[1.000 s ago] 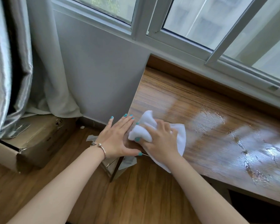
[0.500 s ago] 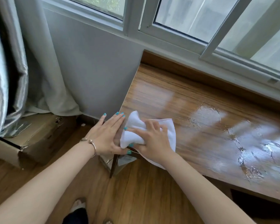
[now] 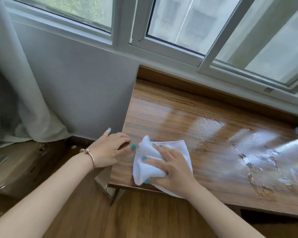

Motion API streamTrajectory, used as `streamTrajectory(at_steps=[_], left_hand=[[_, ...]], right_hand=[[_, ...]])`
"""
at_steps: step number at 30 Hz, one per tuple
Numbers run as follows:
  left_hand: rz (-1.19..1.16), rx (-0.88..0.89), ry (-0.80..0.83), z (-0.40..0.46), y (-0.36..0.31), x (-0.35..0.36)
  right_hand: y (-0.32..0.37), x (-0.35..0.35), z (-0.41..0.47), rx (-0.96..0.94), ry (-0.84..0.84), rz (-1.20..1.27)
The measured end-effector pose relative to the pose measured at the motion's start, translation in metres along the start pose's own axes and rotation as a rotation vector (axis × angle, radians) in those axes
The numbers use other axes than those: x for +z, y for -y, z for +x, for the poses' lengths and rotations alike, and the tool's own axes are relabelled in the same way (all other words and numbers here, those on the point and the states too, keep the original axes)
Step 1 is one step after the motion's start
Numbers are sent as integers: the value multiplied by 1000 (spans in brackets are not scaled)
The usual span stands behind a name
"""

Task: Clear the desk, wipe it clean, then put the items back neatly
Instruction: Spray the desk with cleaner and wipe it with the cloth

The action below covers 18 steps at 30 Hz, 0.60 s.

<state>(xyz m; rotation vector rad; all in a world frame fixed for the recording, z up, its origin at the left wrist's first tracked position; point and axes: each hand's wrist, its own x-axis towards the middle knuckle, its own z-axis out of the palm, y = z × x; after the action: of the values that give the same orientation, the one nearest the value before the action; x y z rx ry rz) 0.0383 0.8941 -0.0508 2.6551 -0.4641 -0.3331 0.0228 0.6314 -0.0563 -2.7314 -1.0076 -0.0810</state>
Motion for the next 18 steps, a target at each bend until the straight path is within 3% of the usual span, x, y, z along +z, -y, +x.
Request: streamTrajectory(at_steps=[2, 5, 8, 14, 18], left_hand=[[-79, 23, -4, 22, -1, -9], [48, 38, -12, 56, -9, -9], [170, -14, -39, 106, -15, -9], [28, -162, -169, 157, -20, -10], [120, -107, -246, 158, -4, -11]], right_hand=[[-24, -9, -46, -38, -19, -30], [-41, -3, -67, -164, 30, -122], [-68, 5, -32, -200, 46, -75], [-127, 1, 18, -135, 79, -8], [-174, -5, 81, -16, 131, 57]])
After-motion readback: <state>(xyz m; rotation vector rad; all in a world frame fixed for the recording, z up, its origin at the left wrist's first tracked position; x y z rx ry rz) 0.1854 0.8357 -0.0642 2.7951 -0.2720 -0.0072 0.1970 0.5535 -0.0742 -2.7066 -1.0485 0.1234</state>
